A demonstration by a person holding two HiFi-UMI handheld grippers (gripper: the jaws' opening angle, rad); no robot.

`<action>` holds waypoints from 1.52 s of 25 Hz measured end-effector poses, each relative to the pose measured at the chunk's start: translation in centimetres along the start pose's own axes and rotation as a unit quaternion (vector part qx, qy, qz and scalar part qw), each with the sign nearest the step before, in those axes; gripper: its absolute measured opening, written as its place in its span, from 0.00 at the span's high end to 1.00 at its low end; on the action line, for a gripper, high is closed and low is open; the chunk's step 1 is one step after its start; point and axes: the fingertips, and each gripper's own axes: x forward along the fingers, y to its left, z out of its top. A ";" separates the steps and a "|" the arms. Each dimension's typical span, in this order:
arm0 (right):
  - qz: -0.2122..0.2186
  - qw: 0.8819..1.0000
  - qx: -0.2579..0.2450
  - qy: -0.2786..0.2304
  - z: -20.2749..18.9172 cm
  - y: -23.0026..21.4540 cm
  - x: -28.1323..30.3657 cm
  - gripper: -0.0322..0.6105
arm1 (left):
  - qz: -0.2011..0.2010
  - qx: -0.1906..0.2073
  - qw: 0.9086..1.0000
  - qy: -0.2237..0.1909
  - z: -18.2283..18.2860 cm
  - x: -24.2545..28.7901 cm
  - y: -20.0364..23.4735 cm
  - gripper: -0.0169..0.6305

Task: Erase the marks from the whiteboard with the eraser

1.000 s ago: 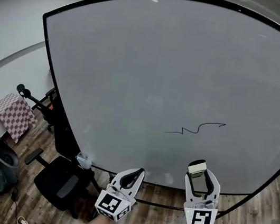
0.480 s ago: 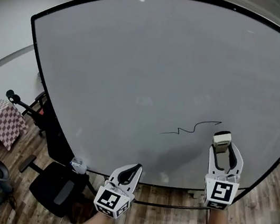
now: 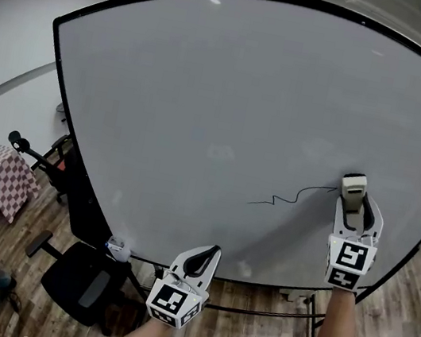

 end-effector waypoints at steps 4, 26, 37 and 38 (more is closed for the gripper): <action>-0.012 1.000 -0.007 0.008 0.4 0.3 0.4 0.57 | 0.010 0.005 1.000 0.003 0.0 -0.5 1.2 0.94; -0.026 0.999 -0.032 0.029 0.5 3.3 0.8 0.57 | 0.012 0.002 1.000 0.012 -1.2 -0.7 2.6 0.94; 0.009 0.998 -0.049 0.032 1.2 8.5 0.5 0.57 | 0.016 -0.005 1.000 0.014 -1.6 -1.1 3.7 0.94; 0.013 0.998 -0.056 0.033 1.3 9.4 0.5 0.57 | 0.015 -0.007 1.000 0.013 -1.6 -1.1 3.7 0.94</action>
